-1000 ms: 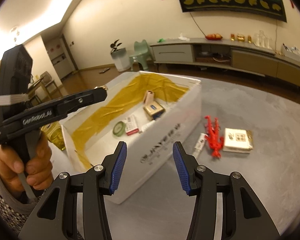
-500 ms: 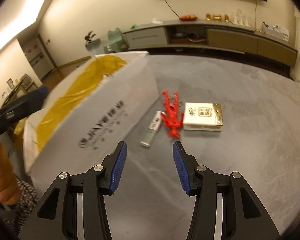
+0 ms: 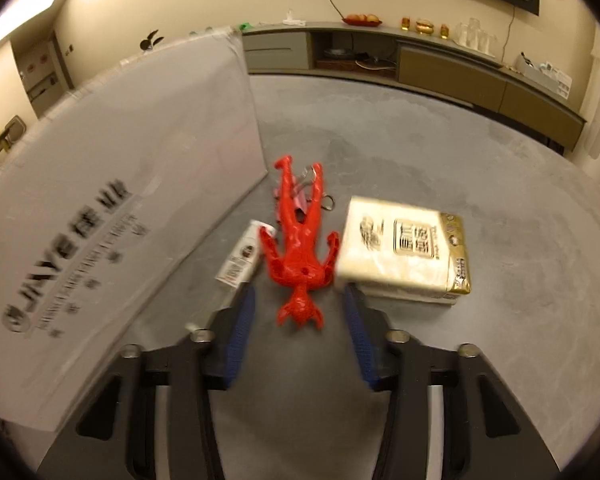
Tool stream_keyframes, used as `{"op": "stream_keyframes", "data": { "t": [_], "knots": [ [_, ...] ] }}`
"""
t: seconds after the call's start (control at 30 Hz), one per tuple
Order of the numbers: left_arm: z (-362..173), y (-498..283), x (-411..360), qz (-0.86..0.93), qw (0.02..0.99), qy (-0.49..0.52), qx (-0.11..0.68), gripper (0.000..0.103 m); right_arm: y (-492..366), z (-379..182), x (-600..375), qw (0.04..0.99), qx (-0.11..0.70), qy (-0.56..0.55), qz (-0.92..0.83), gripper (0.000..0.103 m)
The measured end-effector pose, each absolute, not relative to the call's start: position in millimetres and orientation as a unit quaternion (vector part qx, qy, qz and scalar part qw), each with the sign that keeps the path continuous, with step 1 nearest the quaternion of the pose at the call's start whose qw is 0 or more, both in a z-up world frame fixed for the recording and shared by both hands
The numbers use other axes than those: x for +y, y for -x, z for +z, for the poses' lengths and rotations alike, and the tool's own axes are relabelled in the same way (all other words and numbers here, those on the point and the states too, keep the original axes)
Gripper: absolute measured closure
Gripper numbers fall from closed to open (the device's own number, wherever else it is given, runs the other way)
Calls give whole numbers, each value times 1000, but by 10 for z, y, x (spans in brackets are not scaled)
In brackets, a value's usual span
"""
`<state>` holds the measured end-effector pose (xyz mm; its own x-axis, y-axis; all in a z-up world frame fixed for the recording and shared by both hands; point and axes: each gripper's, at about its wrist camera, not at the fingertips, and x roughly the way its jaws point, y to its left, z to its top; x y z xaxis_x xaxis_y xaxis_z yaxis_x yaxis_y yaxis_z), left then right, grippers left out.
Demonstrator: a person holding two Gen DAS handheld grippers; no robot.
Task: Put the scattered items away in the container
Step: 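Move both tools back over the table toward the red toy figure and lighter, then grasp the white lighter with the left tool while the right tool lowers onto the red figure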
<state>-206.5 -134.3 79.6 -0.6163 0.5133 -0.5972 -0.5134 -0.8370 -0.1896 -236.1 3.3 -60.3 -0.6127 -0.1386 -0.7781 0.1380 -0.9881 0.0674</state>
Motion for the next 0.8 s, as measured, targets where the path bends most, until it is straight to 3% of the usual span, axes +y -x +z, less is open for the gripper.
{"op": "stream_keyframes", "data": {
  "t": [0.03,0.2,0.37,0.53,0.63,0.73,0.77,0.8],
  "knots": [
    [800,2064,-1333,899,285,331,3,47,2350,-598,37,78,3,-430,-899,81],
    [853,2062,-1332,906,275,322,8,47,2110,-485,225,92,-71,-448,-887,82],
    [856,2041,-1249,901,288,324,10,47,1556,-364,637,141,-240,-463,-842,82],
    [719,1920,-848,884,322,335,51,47,988,-606,1103,139,-426,-479,-755,81],
    [510,1942,-600,875,315,359,78,47,758,-805,1296,108,-461,-494,-729,75],
    [291,2050,-428,870,293,385,92,47,671,-829,1427,95,-456,-500,-730,64],
    [224,2110,-377,870,285,392,95,47,662,-784,1465,89,-448,-498,-737,55],
    [169,2162,-332,870,277,396,98,47,652,-722,1491,84,-439,-494,-746,54]
  ]
}}
